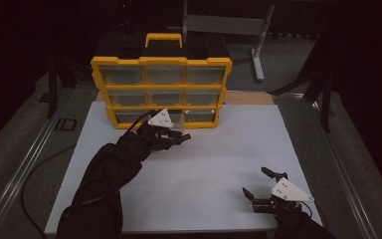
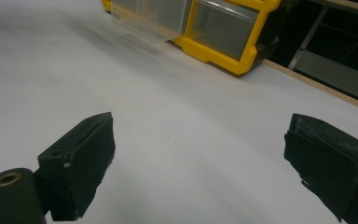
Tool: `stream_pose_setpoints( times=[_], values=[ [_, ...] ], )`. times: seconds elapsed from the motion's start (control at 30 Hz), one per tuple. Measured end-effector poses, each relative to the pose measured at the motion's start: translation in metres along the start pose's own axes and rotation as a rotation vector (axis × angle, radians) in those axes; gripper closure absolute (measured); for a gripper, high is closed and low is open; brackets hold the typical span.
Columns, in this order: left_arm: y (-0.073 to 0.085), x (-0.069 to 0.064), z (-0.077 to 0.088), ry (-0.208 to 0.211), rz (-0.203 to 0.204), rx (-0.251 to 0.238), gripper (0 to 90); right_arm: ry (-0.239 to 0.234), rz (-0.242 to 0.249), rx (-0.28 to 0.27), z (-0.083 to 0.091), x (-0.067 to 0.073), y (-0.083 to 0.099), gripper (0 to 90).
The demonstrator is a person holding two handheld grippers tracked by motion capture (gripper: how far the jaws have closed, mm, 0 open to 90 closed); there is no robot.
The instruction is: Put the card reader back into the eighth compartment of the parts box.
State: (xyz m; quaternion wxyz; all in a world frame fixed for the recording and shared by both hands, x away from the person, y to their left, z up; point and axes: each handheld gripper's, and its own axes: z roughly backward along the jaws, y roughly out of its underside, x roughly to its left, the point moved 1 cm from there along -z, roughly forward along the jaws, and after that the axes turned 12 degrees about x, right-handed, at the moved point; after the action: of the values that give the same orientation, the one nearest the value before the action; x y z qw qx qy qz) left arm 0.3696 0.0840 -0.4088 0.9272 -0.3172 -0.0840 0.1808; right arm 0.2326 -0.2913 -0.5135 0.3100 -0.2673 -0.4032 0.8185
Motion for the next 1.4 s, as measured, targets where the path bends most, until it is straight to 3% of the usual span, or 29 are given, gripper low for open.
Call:
stream_pose_setpoints(
  times=[0.67, 1.4],
  values=[
    [-0.003, 0.015, 0.021, -0.065, 0.049, -0.03, 74.2, -0.001, -0.002, 0.0, 0.0, 0.0, 0.0, 8.4],
    [0.007, 0.043, 0.033, -0.172, 0.158, -0.055, 74.1, -0.002, -0.012, -0.003, 0.0, 0.0, 0.0, 8.3]
  ],
)
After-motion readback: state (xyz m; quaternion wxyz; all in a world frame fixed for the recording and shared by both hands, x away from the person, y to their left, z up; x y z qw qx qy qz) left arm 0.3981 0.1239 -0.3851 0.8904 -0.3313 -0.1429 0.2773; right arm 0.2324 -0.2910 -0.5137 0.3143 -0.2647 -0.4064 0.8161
